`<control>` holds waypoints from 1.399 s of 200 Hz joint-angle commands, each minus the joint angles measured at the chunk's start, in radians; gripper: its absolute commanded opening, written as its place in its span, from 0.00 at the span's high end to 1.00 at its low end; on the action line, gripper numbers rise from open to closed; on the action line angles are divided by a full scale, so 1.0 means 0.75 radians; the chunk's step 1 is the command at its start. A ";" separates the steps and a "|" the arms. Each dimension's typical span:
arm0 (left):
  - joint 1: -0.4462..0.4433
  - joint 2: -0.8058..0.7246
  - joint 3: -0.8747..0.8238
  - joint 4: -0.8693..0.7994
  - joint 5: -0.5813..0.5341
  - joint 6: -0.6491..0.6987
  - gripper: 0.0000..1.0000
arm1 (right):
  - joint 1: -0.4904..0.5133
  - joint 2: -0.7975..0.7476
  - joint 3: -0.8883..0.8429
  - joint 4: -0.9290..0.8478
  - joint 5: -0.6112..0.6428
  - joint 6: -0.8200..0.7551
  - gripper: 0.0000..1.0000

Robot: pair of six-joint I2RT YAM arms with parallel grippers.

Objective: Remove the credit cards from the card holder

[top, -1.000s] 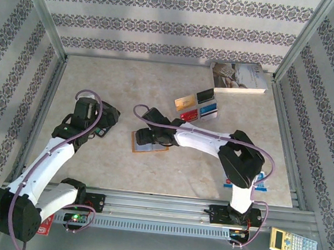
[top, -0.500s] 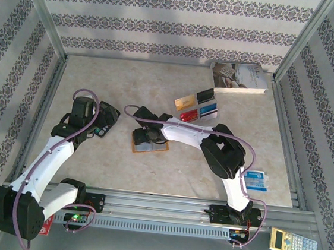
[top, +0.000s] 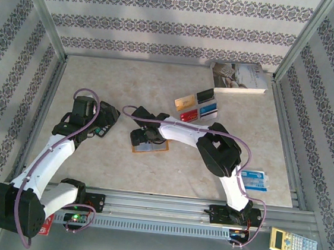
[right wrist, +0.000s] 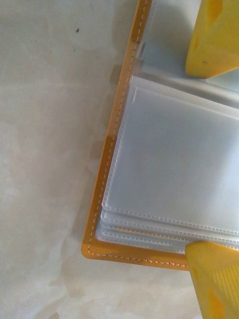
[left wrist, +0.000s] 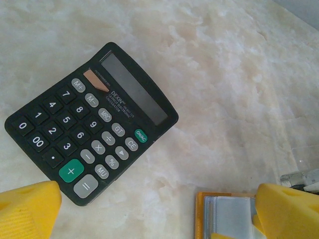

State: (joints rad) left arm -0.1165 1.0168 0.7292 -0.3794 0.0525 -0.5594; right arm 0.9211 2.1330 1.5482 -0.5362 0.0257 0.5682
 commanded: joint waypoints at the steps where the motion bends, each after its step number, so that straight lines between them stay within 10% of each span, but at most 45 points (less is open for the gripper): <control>1: 0.016 0.002 -0.013 0.040 0.012 -0.019 0.00 | 0.011 0.078 0.010 -0.090 0.017 -0.003 0.14; 112: 0.017 0.056 -0.026 0.066 0.169 0.009 0.00 | -0.042 0.051 -0.083 -0.070 0.024 0.024 0.43; 280: 0.017 0.207 -0.015 0.076 0.423 0.005 0.06 | -0.103 -0.053 -0.205 0.062 -0.071 0.027 0.58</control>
State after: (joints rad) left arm -0.1154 1.1618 0.7189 -0.3534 0.3321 -0.5583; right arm 0.8547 2.0815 1.4376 -0.4118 -0.0624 0.5880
